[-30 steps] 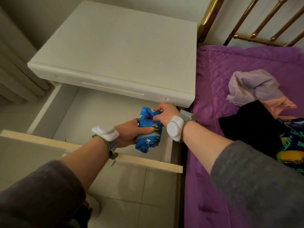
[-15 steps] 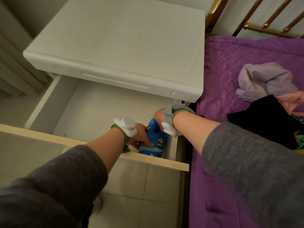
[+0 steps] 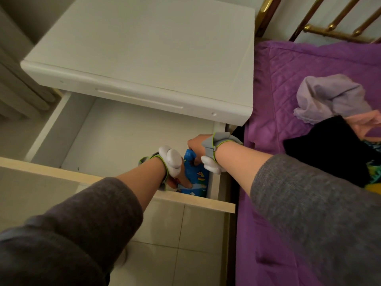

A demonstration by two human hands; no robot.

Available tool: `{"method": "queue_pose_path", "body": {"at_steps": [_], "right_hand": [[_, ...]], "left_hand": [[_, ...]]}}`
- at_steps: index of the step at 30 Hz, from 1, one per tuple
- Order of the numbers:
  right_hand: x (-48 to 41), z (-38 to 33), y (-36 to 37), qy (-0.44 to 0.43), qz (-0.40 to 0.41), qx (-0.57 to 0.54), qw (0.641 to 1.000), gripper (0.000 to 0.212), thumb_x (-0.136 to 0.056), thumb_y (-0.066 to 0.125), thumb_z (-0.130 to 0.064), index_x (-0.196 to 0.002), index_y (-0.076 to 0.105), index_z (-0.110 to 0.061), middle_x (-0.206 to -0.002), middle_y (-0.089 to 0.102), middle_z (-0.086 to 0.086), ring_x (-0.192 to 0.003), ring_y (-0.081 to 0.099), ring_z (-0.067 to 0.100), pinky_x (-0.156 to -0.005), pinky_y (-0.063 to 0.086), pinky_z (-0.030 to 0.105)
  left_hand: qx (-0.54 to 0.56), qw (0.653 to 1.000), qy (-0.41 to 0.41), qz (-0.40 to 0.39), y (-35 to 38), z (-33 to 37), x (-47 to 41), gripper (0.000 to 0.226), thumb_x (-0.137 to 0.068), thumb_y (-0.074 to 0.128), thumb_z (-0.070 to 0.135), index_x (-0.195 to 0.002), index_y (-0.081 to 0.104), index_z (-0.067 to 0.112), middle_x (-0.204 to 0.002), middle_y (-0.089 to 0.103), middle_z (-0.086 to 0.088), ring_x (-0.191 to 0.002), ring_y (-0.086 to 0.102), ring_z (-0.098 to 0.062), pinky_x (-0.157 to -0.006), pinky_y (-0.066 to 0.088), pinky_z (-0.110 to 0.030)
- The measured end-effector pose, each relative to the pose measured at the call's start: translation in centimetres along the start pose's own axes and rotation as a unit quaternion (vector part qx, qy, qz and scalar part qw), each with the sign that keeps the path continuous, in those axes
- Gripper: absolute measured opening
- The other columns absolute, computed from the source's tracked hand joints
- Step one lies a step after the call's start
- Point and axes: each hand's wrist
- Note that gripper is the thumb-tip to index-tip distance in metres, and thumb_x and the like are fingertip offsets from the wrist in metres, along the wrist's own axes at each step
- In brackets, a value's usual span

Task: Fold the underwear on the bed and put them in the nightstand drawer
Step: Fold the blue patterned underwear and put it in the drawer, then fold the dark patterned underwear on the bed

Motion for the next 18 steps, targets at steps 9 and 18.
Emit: {"method": "queue_pose_path", "body": {"at_steps": [9, 18], "right_hand": [[0.6, -0.1, 0.8, 0.023, 0.031, -0.019, 0.999, 0.04, -0.089, 0.06, -0.024, -0.12, 0.043, -0.008, -0.112, 0.054, 0.015, -0.098, 0.059, 0.035, -0.084, 0.053, 0.048], [2.0, 0.9, 0.4, -0.023, 0.125, -0.046, 0.991, 0.036, -0.094, 0.043, -0.029, -0.127, 0.047, -0.016, -0.123, 0.055, 0.01, -0.118, 0.046, 0.03, -0.092, 0.046, 0.041]], "left_hand": [[-0.057, 0.997, -0.001, 0.049, 0.0, 0.3, 0.0, 0.053, -0.078, 0.071, 0.043, -0.115, 0.062, 0.006, -0.117, 0.068, -0.013, -0.1, 0.067, -0.025, -0.09, 0.052, -0.028], [0.008, 0.998, -0.026, 0.063, -0.4, -0.1, 1.7, 0.094, -0.054, 0.075, 0.06, -0.13, 0.045, 0.013, -0.116, 0.064, -0.01, -0.101, 0.067, -0.025, -0.088, 0.056, -0.045]]}}
Point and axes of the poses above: each hand's wrist, its own x-axis away from the middle knuckle, its own y-axis out of the palm, z = x × y
